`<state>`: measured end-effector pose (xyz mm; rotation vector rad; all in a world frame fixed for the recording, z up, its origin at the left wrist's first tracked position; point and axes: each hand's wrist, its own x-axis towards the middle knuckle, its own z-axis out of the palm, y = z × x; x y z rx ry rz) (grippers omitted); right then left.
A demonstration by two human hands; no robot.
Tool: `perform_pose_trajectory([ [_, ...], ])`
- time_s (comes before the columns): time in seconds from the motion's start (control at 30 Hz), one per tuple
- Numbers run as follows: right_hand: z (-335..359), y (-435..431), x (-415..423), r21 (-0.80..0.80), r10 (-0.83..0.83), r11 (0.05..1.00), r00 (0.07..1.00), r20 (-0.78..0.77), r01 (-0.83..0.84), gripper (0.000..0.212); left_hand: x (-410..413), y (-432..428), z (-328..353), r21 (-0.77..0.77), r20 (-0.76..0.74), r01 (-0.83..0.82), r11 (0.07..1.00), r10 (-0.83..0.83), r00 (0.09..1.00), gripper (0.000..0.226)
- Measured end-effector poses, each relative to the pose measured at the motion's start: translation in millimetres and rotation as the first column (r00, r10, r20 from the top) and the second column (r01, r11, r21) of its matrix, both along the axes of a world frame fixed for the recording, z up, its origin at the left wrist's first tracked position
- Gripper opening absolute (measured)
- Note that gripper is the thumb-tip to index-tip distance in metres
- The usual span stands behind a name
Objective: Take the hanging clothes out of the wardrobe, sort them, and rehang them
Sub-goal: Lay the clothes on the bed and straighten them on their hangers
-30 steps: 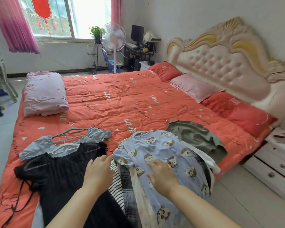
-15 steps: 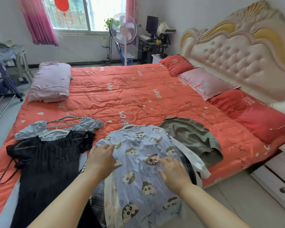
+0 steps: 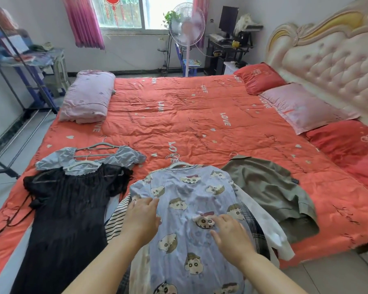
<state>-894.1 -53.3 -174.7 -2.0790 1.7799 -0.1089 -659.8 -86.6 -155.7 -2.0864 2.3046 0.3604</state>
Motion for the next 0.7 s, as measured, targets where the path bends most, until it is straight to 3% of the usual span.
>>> perform_pose_trajectory([
  [0.27, -18.1, -86.8, -4.5, 0.077, 0.02, 0.997, 0.995, -0.096, -0.012, 0.04, -3.3, -73.0, -29.3, 0.052, -0.005, 0.01, 0.999, -0.009, 1.0, 0.055],
  [0.7, -123.3, -279.6, 16.4, 0.098, 0.136, 0.987, 0.987, -0.086, -0.128, 0.048, 22.5, -185.6, -128.1, 0.112, 0.019, -0.213, 0.971, 0.212, 0.977, 0.058],
])
